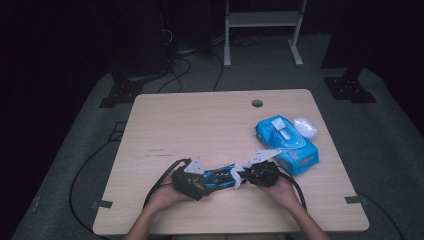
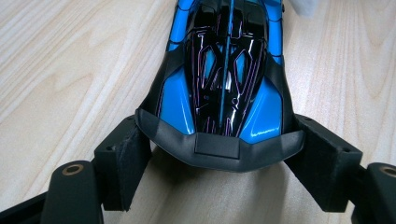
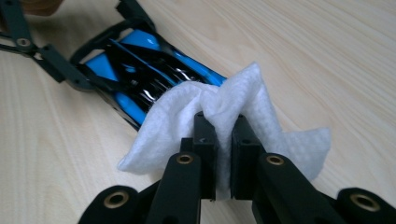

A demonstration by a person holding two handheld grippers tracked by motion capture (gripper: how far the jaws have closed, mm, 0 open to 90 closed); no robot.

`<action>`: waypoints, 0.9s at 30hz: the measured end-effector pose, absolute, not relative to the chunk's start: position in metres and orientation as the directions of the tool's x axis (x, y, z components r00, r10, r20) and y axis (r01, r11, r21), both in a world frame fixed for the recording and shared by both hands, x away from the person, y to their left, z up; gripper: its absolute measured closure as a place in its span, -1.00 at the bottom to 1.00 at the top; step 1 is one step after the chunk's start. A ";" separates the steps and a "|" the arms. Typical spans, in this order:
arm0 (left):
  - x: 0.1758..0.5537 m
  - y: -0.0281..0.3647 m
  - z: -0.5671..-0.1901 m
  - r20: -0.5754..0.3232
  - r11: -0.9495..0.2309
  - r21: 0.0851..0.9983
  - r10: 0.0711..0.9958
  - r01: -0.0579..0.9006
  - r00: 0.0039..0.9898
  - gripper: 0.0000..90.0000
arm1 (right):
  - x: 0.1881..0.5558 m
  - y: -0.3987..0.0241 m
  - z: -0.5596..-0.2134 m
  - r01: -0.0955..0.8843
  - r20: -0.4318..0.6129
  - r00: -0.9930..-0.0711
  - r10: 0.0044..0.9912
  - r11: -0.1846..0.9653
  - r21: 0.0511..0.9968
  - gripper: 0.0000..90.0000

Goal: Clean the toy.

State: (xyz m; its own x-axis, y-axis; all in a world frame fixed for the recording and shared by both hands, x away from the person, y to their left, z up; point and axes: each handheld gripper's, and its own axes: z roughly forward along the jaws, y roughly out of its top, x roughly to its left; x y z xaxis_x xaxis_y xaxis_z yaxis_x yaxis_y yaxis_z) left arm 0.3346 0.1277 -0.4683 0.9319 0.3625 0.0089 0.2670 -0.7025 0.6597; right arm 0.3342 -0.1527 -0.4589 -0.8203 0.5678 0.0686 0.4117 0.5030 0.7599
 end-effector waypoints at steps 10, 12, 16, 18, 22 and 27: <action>0.334 0.127 -0.469 0.012 -0.701 0.661 0.366 0.268 0.930 -0.45 | 0.324 -0.133 -0.456 0.348 0.048 -0.861 0.507 0.517 0.782 0.84; 0.334 0.127 -0.469 0.014 -0.702 0.661 0.366 0.266 0.931 -0.45 | 0.326 -0.137 -0.457 0.357 0.048 -0.855 0.516 0.520 0.776 0.84; 0.334 0.127 -0.469 0.015 -0.700 0.662 0.368 0.266 0.930 -0.45 | 0.331 -0.149 -0.458 0.374 0.009 -0.826 0.564 0.536 0.757 0.84; 0.334 0.126 -0.469 0.014 -0.699 0.663 0.370 0.268 0.929 -0.45 | 0.330 -0.149 -0.458 0.379 0.013 -0.822 0.569 0.530 0.759 0.84; 0.334 0.125 -0.469 0.016 -0.700 0.663 0.369 0.266 0.929 -0.45 | 0.324 -0.134 -0.456 0.345 0.032 -0.852 0.523 0.513 0.786 0.84; 0.334 0.126 -0.469 0.011 -0.695 0.666 0.372 0.270 0.928 -0.45 | 0.321 -0.121 -0.454 0.312 0.031 -0.875 0.482 0.515 0.798 0.84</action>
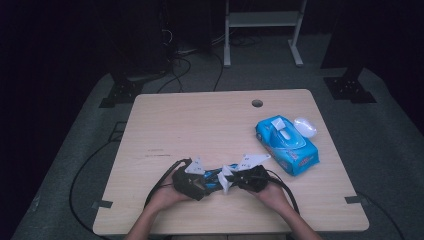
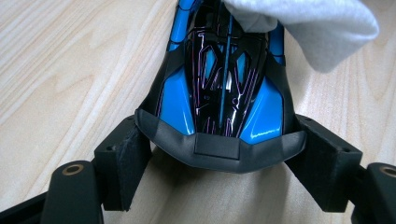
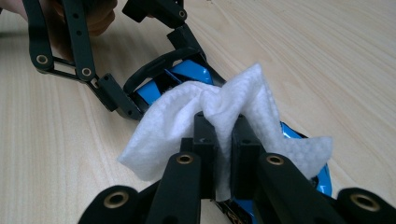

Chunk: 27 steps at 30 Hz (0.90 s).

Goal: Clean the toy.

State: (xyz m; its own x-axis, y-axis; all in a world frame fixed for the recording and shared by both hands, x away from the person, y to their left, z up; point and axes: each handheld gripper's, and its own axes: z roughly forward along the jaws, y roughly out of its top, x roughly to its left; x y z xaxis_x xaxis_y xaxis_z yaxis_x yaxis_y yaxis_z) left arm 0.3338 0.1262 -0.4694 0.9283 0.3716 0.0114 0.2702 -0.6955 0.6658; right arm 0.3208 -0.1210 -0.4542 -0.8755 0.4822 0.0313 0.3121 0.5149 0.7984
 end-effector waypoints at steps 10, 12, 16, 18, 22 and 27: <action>0.334 0.125 -0.469 0.015 -0.698 0.664 0.370 0.268 0.929 -0.45 | 0.317 -0.116 -0.455 0.304 0.040 -0.885 0.464 0.512 0.803 0.84; 0.334 0.125 -0.469 0.017 -0.700 0.662 0.369 0.266 0.929 -0.45 | 0.314 -0.108 -0.456 0.281 0.029 -0.901 0.432 0.532 0.799 0.84; 0.334 0.125 -0.470 0.015 -0.697 0.665 0.371 0.267 0.929 -0.45 | 0.315 -0.114 -0.454 0.275 -0.002 -0.897 0.443 0.560 0.781 0.84; 0.334 0.125 -0.470 0.018 -0.699 0.665 0.368 0.264 0.929 -0.45 | 0.316 -0.121 -0.453 0.279 -0.025 -0.884 0.466 0.570 0.773 0.84; 0.334 0.123 -0.469 0.014 -0.697 0.664 0.373 0.271 0.928 -0.45 | 0.315 -0.122 -0.453 0.283 -0.033 -0.877 0.479 0.571 0.771 0.85; 0.334 0.122 -0.470 0.019 -0.698 0.664 0.373 0.267 0.928 -0.45 | 0.312 -0.095 -0.453 0.258 -0.008 -0.907 0.422 0.569 0.780 0.85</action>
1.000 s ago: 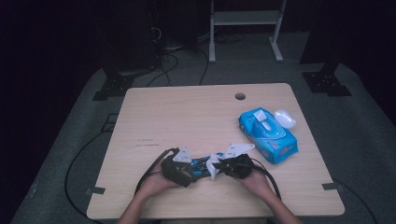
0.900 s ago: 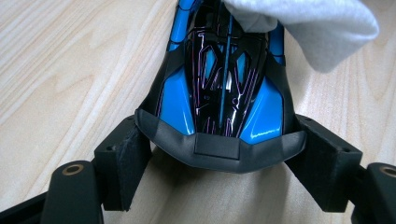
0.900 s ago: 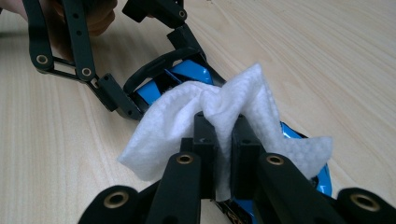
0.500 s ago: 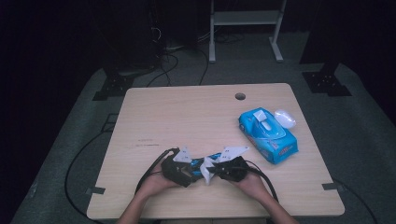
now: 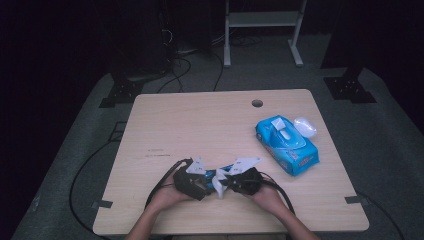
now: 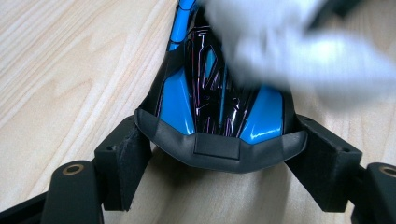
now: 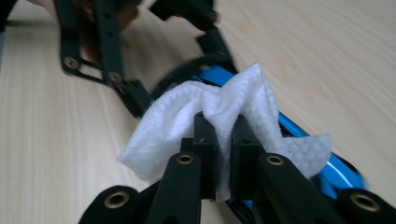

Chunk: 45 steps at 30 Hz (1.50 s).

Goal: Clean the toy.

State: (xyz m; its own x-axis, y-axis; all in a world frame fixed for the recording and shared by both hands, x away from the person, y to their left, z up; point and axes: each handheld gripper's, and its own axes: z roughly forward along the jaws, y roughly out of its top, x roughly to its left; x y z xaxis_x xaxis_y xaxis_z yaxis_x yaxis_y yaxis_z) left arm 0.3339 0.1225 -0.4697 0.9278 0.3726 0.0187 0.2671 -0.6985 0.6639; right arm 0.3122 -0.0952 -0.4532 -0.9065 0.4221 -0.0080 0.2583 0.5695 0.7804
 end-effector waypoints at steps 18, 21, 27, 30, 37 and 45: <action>0.333 0.120 -0.470 0.022 -0.697 0.665 0.376 0.267 0.926 -0.45 | 0.317 -0.087 -0.451 0.261 0.002 -0.913 0.409 0.579 0.773 0.84; 0.333 0.120 -0.470 0.025 -0.697 0.665 0.379 0.268 0.925 -0.45 | 0.316 -0.070 -0.452 0.233 -0.022 -0.923 0.383 0.605 0.761 0.84; 0.334 0.120 -0.471 0.020 -0.694 0.669 0.376 0.267 0.926 -0.44 | 0.334 -0.072 -0.444 0.289 0.016 -0.902 0.431 0.576 0.765 0.85; 0.333 0.119 -0.471 0.023 -0.693 0.670 0.379 0.267 0.925 -0.44 | 0.338 -0.064 -0.444 0.301 0.013 -0.892 0.451 0.573 0.762 0.85; 0.333 0.119 -0.471 0.023 -0.690 0.672 0.383 0.269 0.923 -0.44 | 0.351 -0.066 -0.447 0.335 0.040 -0.884 0.467 0.569 0.751 0.85; 0.333 0.118 -0.471 0.024 -0.691 0.671 0.383 0.269 0.924 -0.44 | 0.355 -0.077 -0.446 0.357 0.066 -0.877 0.477 0.553 0.753 0.85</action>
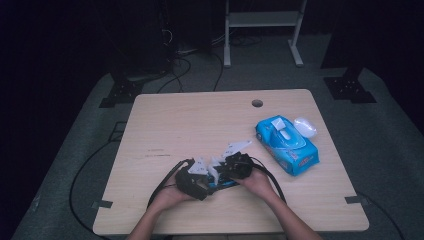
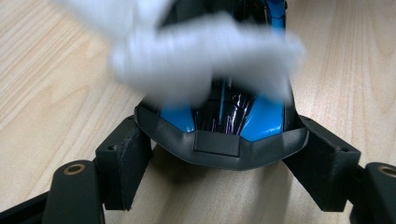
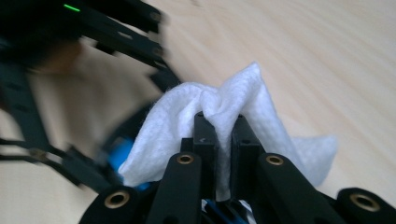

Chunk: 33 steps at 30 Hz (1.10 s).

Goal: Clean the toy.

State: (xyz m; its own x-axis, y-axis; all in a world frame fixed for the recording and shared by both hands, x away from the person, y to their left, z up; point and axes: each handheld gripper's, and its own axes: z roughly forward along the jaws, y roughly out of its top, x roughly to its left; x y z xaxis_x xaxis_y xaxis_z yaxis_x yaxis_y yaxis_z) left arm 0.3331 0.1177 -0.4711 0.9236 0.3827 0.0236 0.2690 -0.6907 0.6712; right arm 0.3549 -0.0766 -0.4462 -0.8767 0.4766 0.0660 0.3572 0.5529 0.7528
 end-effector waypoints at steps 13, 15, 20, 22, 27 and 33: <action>0.333 0.119 -0.471 0.029 -0.694 0.671 0.379 0.263 0.925 -0.43 | 0.365 -0.111 -0.444 0.387 0.039 -0.853 0.520 0.580 0.717 0.85; 0.334 0.119 -0.471 0.031 -0.698 0.667 0.375 0.260 0.927 -0.43 | 0.367 -0.120 -0.446 0.404 0.037 -0.842 0.538 0.584 0.704 0.85; 0.333 0.117 -0.472 0.030 -0.695 0.670 0.377 0.261 0.926 -0.42 | 0.368 -0.137 -0.451 0.438 0.065 -0.823 0.564 0.558 0.705 0.85; 0.333 0.118 -0.472 0.034 -0.699 0.666 0.378 0.261 0.925 -0.42 | 0.367 -0.137 -0.449 0.429 0.050 -0.825 0.562 0.567 0.703 0.86; 0.333 0.119 -0.472 0.033 -0.700 0.666 0.374 0.258 0.927 -0.42 | 0.362 -0.142 -0.442 0.406 0.031 -0.831 0.555 0.567 0.717 0.86; 0.333 0.119 -0.471 0.037 -0.702 0.666 0.371 0.254 0.928 -0.43 | 0.349 -0.166 -0.426 0.395 0.018 -0.821 0.570 0.545 0.739 0.86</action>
